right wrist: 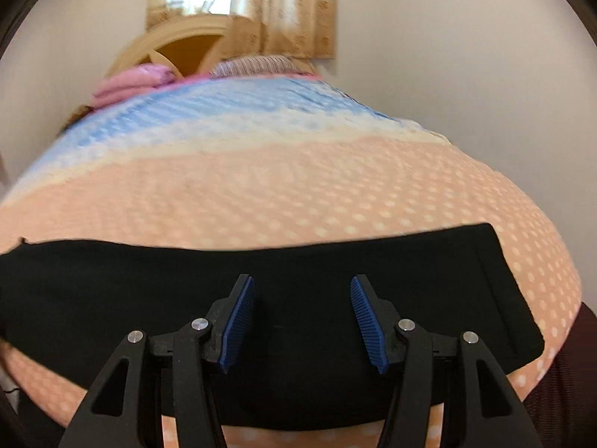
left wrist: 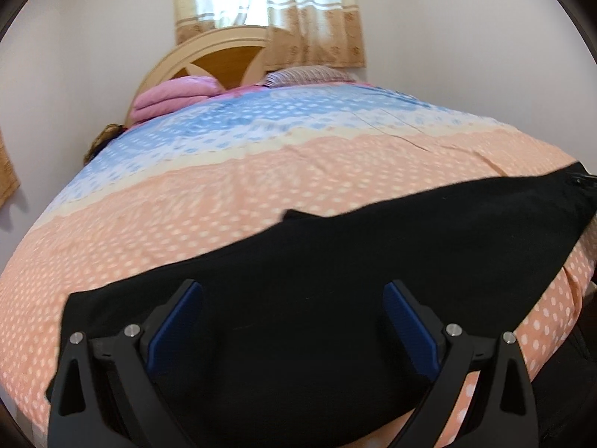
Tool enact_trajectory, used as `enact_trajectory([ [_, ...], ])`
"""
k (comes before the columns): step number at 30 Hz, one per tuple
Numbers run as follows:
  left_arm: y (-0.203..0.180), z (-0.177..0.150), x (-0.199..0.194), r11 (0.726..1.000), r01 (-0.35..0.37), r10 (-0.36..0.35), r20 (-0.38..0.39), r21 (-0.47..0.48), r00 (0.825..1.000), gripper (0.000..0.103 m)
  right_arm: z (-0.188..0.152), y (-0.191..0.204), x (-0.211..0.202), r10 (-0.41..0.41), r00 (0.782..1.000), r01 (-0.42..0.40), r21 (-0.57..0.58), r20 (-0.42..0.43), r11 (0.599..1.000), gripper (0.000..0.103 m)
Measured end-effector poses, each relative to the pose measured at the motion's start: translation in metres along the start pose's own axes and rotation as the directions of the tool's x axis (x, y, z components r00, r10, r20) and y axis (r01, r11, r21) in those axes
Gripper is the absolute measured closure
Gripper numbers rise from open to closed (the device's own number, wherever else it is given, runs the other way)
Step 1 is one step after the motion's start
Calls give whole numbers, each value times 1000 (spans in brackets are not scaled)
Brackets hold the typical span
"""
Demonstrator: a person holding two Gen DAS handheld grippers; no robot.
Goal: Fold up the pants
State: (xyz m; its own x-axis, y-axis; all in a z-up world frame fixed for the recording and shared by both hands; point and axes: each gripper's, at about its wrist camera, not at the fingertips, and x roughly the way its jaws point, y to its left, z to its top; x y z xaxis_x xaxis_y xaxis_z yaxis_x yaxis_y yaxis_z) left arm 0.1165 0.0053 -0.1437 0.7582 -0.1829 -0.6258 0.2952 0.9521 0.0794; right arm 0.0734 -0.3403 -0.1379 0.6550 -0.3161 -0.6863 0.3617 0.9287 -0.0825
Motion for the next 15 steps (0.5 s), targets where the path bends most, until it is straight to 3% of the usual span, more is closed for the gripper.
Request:
enact_trajectory([
  [2,-9,-2,8,1000,14,-14,-21,10,1000,3,-3,-10,12,-18,999,18,3,-41,1000,47],
  [6,-25,-10,17,999,27,-26,-63,28,998,3,-8,-12,15,-33,999,33,-33,-11,999,44],
  [15,-19,-17,17,997,40,-44,-60,-66,997,0,-9,-7,22,-15,1000,16,-57,12,998,34],
])
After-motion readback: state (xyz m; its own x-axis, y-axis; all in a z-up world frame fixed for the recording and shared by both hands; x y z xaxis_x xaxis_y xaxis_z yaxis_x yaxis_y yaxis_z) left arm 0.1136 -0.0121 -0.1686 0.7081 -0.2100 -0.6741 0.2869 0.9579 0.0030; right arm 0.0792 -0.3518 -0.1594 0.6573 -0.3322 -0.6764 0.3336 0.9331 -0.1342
